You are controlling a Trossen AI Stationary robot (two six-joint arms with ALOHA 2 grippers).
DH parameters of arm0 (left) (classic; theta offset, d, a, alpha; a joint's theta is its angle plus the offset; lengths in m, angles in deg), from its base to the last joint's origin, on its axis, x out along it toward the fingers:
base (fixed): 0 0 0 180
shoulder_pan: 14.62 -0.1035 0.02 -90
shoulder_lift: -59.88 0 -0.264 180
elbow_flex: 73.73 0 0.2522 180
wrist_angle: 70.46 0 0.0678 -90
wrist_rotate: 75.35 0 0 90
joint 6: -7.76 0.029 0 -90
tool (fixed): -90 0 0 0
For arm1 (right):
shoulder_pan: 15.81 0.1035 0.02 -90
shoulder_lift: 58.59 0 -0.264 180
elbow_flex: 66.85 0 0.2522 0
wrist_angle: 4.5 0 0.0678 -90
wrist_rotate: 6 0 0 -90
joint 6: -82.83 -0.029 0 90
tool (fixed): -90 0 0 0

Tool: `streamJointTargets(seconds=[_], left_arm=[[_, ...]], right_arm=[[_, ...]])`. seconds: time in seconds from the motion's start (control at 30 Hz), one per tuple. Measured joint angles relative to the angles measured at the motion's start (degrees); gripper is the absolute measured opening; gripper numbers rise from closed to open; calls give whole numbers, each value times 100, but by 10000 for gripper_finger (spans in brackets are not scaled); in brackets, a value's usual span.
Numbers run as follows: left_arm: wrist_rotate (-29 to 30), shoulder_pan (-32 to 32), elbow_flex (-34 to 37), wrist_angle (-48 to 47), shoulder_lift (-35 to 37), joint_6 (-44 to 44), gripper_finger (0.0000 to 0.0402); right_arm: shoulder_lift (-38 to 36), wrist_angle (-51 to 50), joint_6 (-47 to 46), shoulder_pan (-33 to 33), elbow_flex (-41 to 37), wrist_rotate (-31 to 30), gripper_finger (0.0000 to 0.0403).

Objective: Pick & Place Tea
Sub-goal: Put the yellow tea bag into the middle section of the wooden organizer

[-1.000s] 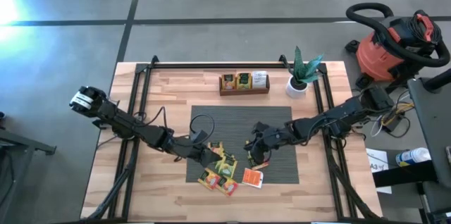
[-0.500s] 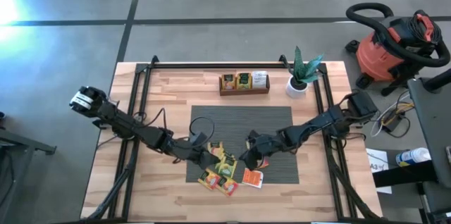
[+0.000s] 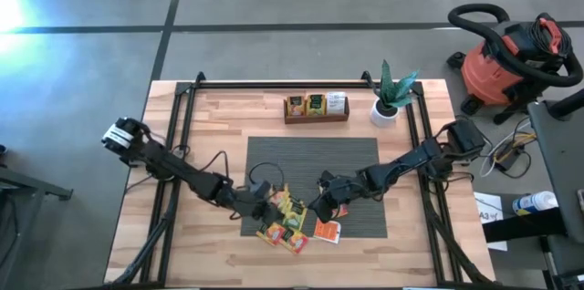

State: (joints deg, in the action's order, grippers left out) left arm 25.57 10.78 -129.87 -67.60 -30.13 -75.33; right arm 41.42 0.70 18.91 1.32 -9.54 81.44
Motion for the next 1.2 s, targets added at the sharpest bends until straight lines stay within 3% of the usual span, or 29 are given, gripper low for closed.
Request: streamJointTargets(seconds=[0.47, 1.2], left_arm=[[-392, 17, -148, 289, -425, -61, 138], [-523, 175, -148, 349, -599, -247, 138]], right_arm=[[-2, -15, 2, 0, -2, 1, 57], [20, 12, 374, 74, -4, 157, 57]])
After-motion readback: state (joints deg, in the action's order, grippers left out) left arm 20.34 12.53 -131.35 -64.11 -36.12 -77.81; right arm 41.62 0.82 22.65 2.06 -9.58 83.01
